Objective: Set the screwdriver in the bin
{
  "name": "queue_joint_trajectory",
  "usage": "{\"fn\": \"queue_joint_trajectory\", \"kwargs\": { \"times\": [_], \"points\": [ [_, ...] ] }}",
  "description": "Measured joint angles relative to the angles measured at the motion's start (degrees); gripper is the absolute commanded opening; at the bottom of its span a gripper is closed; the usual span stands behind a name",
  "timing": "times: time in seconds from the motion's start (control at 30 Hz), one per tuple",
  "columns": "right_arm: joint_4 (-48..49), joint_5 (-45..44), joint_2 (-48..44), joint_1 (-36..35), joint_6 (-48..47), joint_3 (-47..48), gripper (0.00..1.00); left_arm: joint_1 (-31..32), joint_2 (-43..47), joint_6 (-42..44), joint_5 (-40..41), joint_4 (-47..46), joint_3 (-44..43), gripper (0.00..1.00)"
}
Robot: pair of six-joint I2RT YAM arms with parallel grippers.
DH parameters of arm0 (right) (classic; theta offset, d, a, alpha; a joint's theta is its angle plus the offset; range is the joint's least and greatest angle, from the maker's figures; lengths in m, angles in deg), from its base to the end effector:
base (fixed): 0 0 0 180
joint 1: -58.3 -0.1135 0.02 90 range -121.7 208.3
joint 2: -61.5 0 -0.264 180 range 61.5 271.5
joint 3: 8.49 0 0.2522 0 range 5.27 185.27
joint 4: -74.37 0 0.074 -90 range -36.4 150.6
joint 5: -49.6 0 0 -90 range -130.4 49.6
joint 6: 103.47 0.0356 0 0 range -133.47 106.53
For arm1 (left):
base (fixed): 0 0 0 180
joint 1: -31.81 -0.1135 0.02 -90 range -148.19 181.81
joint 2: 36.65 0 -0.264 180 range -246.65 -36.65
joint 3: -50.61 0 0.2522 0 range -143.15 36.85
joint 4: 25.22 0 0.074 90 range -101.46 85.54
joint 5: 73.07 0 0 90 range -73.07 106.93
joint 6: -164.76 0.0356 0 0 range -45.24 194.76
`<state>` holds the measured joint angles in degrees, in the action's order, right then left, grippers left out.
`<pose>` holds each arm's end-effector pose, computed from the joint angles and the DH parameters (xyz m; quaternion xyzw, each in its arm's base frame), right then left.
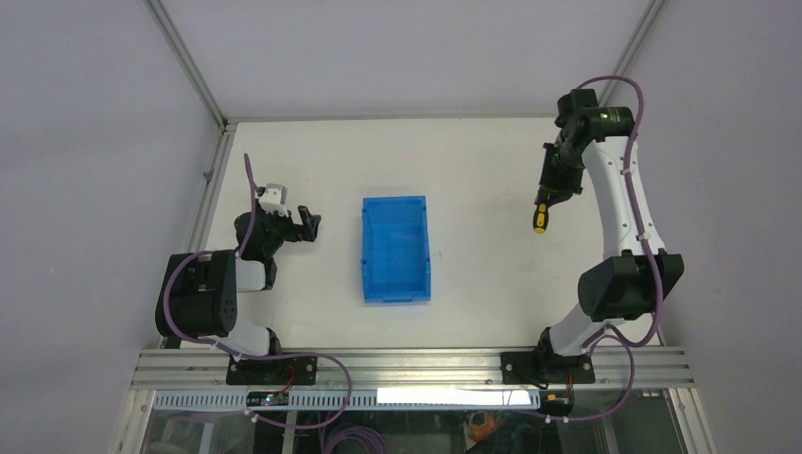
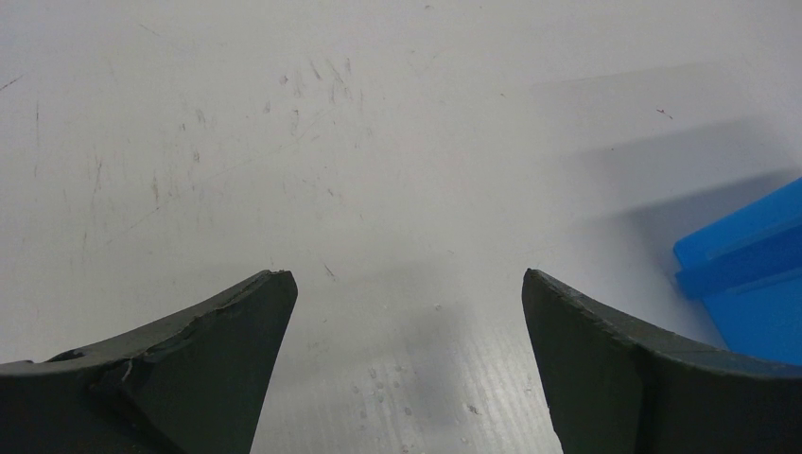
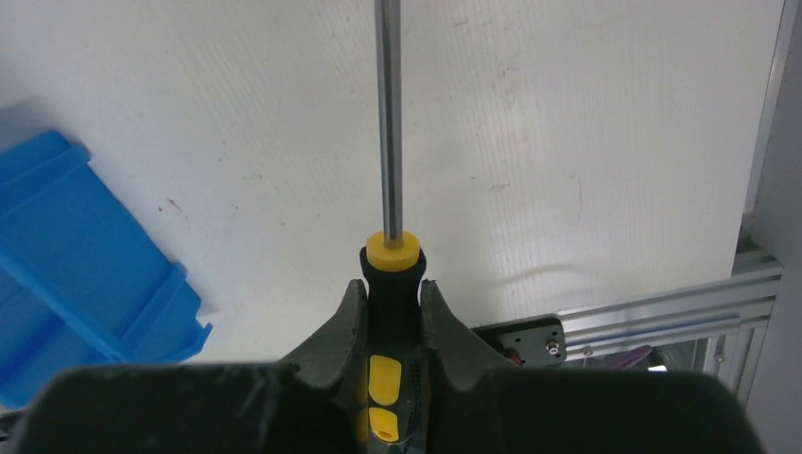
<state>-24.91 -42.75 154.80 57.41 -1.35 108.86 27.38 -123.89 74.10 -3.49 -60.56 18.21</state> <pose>0.2934 0.0031 0.3739 0.0996 0.9865 -0.0056 0.1300 0.2539 0.0072 0.1352 0.0665 0.8075 -0.1260 0.5725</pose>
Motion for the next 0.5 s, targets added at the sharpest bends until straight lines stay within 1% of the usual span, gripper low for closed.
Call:
{"fn": "queue_joint_trajectory", "kwargs": {
  "times": [0.03,0.1,0.3,0.4,0.5],
  "points": [
    [-0.11,0.42,-0.44,-1.38,0.61,0.00,0.00,0.00,0.00,-0.02,-0.02,0.00,0.00,0.99],
    [0.63,1.66,-0.96,-6.45,3.13,-0.09,0.00,0.00,0.00,0.00,0.00,0.00,0.00,0.99],
    [8.46,4.20,0.81,-26.40,10.88,0.11,0.00,0.00,0.00,-0.02,-0.02,0.00,0.00,0.99],
    [10.82,4.11,5.95,-34.53,13.44,4.24,0.00,0.00,0.00,-0.02,-0.02,0.00,0.00,0.99],
    [12.41,3.30,14.36,-41.27,14.71,13.22,0.00,0.00,0.00,-0.02,-0.02,0.00,0.00,0.99]
  ]
}}
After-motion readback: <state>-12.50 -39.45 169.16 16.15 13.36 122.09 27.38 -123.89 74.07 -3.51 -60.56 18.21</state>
